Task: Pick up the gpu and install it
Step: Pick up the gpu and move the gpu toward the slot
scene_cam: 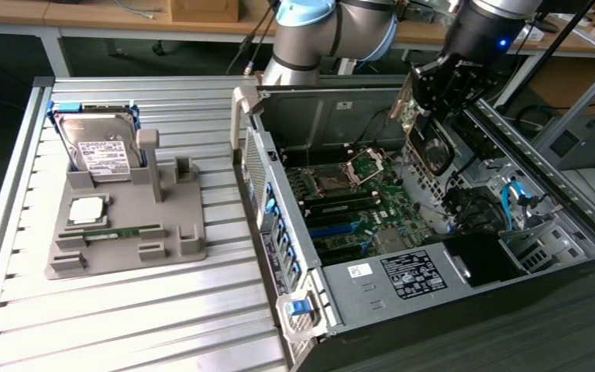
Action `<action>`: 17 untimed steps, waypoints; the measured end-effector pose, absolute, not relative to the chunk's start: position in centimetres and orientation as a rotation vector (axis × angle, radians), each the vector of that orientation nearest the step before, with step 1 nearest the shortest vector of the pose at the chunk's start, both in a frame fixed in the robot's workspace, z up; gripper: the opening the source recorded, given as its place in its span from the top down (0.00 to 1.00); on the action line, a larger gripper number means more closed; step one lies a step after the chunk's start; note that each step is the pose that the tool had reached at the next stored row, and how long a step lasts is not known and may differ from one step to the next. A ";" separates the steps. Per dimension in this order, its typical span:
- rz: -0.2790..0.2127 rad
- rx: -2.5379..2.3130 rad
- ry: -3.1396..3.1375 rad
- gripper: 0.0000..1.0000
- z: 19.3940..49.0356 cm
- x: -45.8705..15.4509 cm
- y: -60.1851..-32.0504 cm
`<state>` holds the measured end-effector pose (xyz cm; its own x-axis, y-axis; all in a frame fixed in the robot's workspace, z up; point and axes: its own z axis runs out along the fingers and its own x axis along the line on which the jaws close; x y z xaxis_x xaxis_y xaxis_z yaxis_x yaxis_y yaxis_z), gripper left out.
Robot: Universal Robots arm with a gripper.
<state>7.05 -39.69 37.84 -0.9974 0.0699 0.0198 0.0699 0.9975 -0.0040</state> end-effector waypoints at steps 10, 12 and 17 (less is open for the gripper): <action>0.006 -0.017 -3.122 0.73 37.0 6.1 -40.0; 0.006 -0.014 -3.122 0.73 36.8 5.9 -40.1; 0.006 -0.006 -3.122 0.73 36.4 5.7 -40.3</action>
<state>5.66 -40.26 36.36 -0.9998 0.0040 0.0198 0.0039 1.0000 -0.0037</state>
